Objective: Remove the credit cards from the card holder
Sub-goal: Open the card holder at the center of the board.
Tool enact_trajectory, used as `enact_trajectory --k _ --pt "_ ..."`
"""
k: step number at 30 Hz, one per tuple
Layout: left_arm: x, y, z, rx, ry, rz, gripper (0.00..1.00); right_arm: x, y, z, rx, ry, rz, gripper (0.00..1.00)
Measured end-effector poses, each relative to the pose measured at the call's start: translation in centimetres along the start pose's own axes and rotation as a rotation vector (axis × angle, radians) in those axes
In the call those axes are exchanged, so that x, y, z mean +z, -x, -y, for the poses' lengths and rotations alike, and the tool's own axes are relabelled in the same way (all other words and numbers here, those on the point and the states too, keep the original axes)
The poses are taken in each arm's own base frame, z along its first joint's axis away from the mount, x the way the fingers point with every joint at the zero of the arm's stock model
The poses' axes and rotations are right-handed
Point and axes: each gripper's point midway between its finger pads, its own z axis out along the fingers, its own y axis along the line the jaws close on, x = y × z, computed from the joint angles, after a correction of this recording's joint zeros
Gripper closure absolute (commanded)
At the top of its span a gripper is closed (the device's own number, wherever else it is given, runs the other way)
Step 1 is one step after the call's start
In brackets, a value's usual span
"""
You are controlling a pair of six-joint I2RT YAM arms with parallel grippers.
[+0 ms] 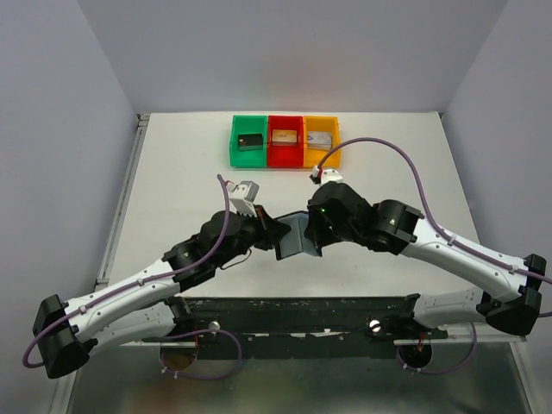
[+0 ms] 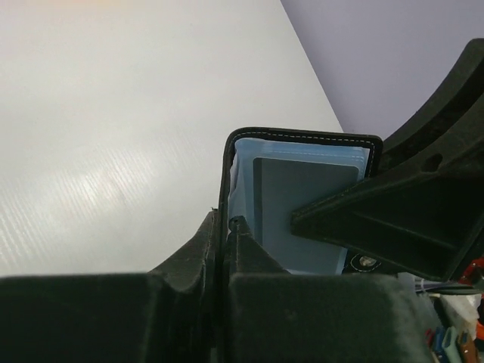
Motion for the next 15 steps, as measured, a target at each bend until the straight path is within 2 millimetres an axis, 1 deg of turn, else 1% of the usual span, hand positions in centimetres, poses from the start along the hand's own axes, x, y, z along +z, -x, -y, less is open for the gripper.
enact_trajectory --k 2,3,5,9,13,15 --pt "-0.3 0.1 0.1 0.009 -0.008 0.004 1.00 -0.1 -0.1 -0.4 0.008 0.036 0.005 0.98" --pt "-0.5 0.1 0.1 0.016 -0.012 0.005 1.00 -0.1 -0.2 -0.6 0.013 0.059 0.011 0.94" --pt "-0.9 0.1 0.3 0.031 -0.023 -0.005 1.00 -0.4 -0.4 -0.8 0.027 0.105 0.022 0.79" --pt "-1.5 0.0 0.5 0.049 -0.015 -0.040 1.00 -1.2 -0.6 -1.3 0.066 0.207 0.035 0.59" --pt "-2.2 0.6 1.3 0.049 -0.012 -0.065 1.00 -2.2 0.3 -3.0 0.097 0.347 0.074 0.46" --pt "-2.5 0.5 1.3 0.046 -0.002 -0.082 1.00 -2.7 0.4 -3.6 0.104 0.403 0.088 0.44"
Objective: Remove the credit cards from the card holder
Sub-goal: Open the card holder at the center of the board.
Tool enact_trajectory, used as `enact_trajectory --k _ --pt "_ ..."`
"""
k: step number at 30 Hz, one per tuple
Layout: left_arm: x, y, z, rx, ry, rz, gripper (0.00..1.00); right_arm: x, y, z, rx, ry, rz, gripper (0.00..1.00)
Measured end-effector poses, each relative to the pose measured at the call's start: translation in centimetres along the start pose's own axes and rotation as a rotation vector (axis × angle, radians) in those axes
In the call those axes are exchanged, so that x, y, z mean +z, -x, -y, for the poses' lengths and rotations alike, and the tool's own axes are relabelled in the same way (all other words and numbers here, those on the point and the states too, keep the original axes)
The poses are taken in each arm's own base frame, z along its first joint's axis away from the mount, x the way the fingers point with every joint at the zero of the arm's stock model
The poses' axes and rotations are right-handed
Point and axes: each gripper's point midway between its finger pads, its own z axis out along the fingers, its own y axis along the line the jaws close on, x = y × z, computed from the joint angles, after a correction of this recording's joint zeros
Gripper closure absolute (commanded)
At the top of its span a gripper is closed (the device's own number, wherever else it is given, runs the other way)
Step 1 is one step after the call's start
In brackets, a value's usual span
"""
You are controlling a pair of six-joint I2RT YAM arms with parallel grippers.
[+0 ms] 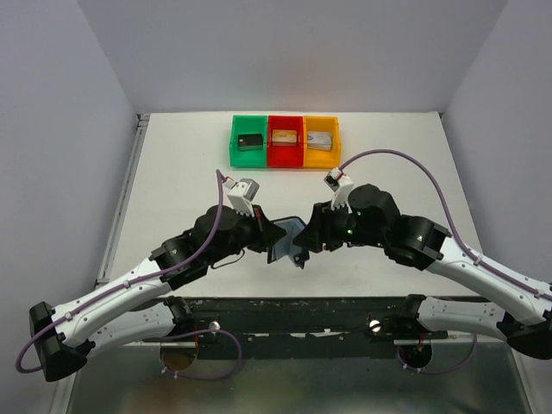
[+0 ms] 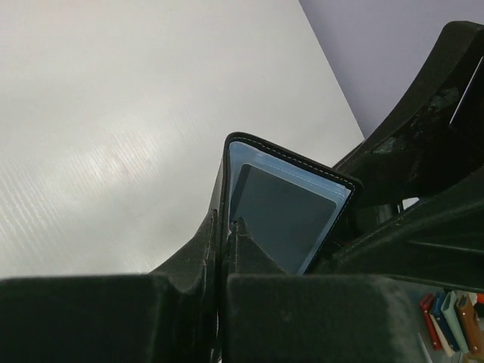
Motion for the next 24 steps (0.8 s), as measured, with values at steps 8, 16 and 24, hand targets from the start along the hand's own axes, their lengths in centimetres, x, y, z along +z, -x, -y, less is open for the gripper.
enact_trajectory --k 8,16,24 --pt "-1.1 -0.7 -0.1 -0.023 0.023 -0.052 1.00 0.3 -0.4 -1.3 0.007 0.110 0.000 0.43" --pt "-2.3 0.3 0.7 -0.045 -0.001 -0.031 1.00 0.6 0.0 -0.8 0.025 0.104 0.019 0.51" --pt "-3.1 0.4 0.9 -0.056 -0.006 -0.024 1.00 1.0 -0.4 -0.1 0.042 0.108 0.019 0.47"
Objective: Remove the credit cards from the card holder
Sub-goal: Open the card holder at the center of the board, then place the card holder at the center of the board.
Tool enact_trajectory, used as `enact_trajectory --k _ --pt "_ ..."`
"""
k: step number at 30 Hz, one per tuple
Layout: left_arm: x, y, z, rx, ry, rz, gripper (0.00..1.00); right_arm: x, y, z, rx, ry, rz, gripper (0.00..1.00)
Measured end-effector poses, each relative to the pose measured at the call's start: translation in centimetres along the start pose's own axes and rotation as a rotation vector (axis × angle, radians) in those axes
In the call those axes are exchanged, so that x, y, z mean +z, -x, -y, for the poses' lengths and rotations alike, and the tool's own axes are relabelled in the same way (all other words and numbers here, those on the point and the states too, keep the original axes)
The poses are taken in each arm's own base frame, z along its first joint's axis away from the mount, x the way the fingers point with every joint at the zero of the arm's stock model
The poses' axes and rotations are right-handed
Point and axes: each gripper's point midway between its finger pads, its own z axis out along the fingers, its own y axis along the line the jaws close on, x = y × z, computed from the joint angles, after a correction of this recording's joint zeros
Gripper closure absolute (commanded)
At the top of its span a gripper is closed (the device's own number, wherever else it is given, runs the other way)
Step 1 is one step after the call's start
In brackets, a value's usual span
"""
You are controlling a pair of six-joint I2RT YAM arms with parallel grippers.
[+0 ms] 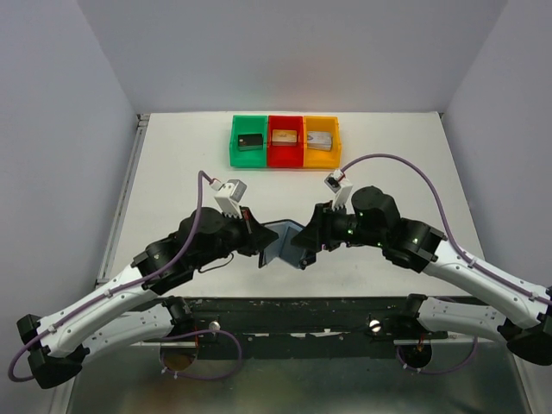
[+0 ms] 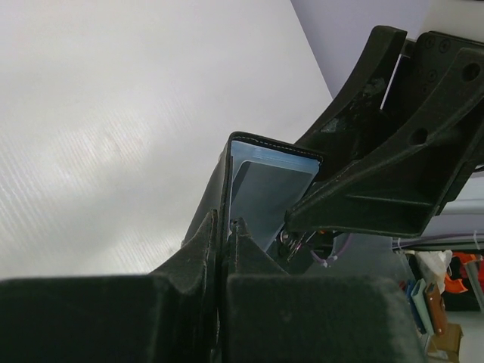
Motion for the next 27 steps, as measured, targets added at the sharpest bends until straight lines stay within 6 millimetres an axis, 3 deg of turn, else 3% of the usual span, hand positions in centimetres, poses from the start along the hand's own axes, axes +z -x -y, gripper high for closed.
enact_trajectory --k 15,27 --pt "-2.3 1.4 1.3 -0.056 -0.063 0.068 1.00 -0.2 -0.2 -1.7 -0.008 0.122 0.004 0.49" --pt "-3.1 2.6 2.1 -0.099 -0.101 0.126 1.00 0.0 -1.5 -1.3 -0.001 0.138 -0.034 0.51"
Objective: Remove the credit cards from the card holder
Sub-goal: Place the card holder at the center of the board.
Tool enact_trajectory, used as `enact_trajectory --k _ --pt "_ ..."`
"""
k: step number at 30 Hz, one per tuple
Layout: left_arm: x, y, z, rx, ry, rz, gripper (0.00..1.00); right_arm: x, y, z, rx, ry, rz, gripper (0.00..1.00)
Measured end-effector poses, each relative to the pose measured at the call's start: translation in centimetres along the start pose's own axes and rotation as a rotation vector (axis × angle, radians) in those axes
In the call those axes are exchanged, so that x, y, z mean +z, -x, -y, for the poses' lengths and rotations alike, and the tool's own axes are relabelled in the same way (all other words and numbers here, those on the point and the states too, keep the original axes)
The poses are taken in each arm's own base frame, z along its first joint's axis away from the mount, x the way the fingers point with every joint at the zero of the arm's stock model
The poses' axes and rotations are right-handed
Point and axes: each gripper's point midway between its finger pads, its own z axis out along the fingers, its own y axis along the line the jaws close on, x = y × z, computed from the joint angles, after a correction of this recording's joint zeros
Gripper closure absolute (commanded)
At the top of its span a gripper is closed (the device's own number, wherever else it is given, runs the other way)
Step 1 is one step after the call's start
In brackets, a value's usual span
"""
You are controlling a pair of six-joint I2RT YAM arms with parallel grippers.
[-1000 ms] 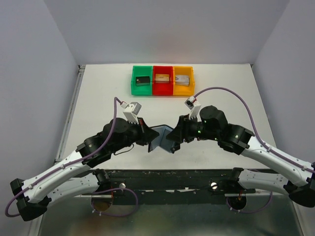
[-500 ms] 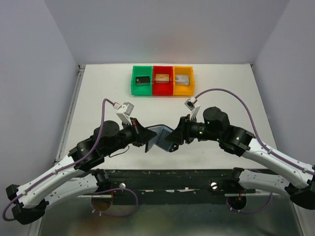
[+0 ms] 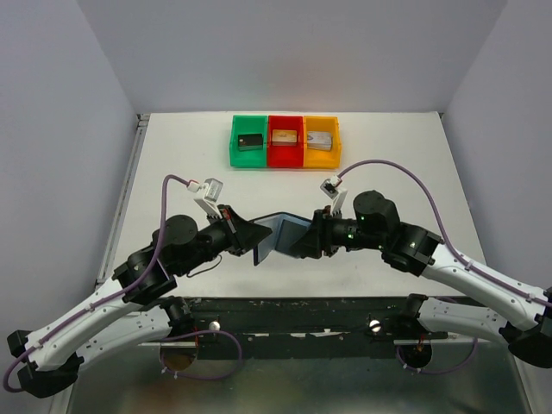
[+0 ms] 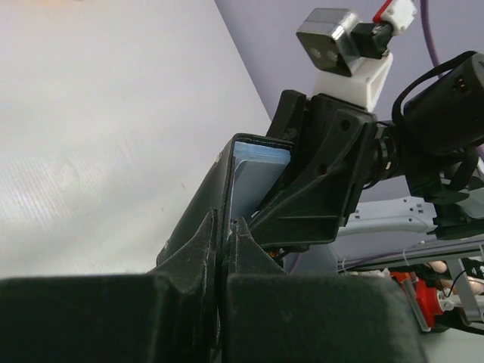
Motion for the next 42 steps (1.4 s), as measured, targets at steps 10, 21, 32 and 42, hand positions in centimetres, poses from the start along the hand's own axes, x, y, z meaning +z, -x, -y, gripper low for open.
enact_trajectory --k 10,21,32,42 --pt "-0.5 0.7 0.4 -0.023 -0.020 0.034 1.00 -0.8 -0.3 -0.1 0.006 0.018 0.020 0.58" --pt "-0.9 1.1 0.4 -0.043 -0.017 0.062 1.00 -2.0 0.1 -0.8 0.005 0.057 0.076 0.60" --pt "-0.5 0.5 -0.3 -0.058 -0.005 0.053 1.00 -2.9 1.2 -1.8 0.002 0.105 0.138 0.62" --pt "-0.4 0.3 -0.5 -0.065 -0.002 0.049 1.00 -3.5 1.7 -2.3 0.007 0.129 0.174 0.67"
